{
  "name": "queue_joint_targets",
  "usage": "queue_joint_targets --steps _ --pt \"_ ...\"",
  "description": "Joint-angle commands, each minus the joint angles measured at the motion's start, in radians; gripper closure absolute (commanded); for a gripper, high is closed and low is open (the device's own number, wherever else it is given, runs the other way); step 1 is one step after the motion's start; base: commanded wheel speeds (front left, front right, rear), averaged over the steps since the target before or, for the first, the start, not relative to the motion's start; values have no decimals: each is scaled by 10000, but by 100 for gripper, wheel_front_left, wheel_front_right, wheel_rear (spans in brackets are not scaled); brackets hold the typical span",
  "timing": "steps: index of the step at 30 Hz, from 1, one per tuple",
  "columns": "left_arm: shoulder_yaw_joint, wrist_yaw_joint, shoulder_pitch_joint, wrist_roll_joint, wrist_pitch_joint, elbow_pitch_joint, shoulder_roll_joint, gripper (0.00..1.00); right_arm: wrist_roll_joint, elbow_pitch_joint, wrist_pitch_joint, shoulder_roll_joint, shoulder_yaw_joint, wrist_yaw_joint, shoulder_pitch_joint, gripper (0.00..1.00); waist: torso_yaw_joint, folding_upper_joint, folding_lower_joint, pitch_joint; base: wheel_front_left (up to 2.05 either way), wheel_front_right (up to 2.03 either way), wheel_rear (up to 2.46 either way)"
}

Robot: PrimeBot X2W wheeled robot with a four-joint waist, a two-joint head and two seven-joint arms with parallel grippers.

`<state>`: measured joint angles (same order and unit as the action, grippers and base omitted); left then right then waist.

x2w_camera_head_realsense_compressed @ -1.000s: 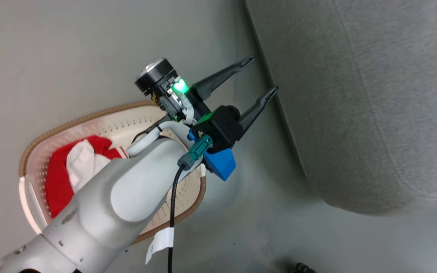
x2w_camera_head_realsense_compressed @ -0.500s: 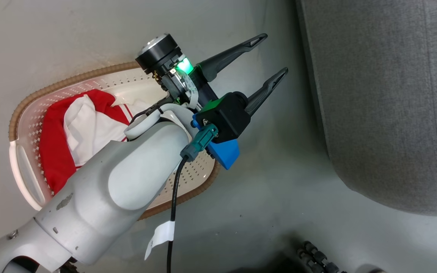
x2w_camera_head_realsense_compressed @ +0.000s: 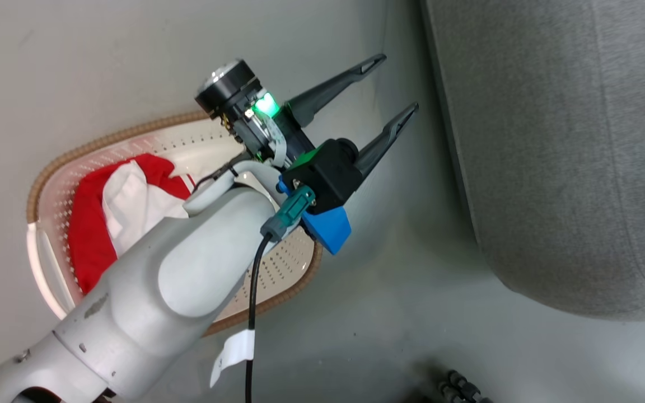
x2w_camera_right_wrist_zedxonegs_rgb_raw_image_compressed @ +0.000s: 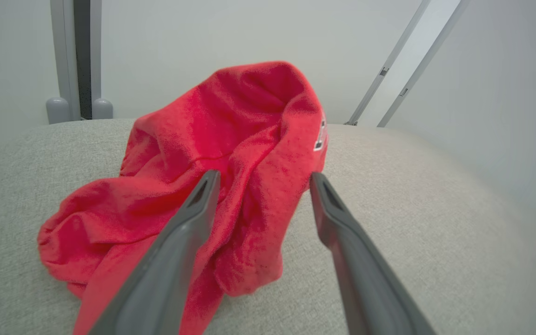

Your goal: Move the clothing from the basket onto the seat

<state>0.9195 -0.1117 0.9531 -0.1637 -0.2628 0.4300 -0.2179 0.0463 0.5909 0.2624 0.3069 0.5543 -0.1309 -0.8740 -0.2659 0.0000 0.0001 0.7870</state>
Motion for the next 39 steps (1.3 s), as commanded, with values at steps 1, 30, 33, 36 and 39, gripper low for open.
queue_joint_targets --steps 1,30,33,36,39 --pt "-55 56 -115 -47 -24 -72 23 0 67 -188 38 14 -34 3 288 0 -20 0 -1 -375 0 0 0" --pt "-4541 1036 -5225 -743 -28 -1299 175 0 -878 -4383 36 -1477 -4782 1 5382 0 1606 0 -1 -5707 0 0 0" --pt "-5161 1079 -5781 -722 -28 -1358 209 0 -996 -4405 36 -1563 -5245 1 5687 0 1748 0 -1 -6056 0 0 0" --pt "-5679 1033 -6304 -608 -28 -1392 266 0 -1113 -4416 36 -1688 -5548 1 5986 0 1876 0 -1 -6385 0 0 0" --pt "-6234 1000 -6810 -537 -28 -1455 354 0 -1200 -4380 36 -1763 -5743 1 6379 0 1990 0 -1 -6680 0 0 0"
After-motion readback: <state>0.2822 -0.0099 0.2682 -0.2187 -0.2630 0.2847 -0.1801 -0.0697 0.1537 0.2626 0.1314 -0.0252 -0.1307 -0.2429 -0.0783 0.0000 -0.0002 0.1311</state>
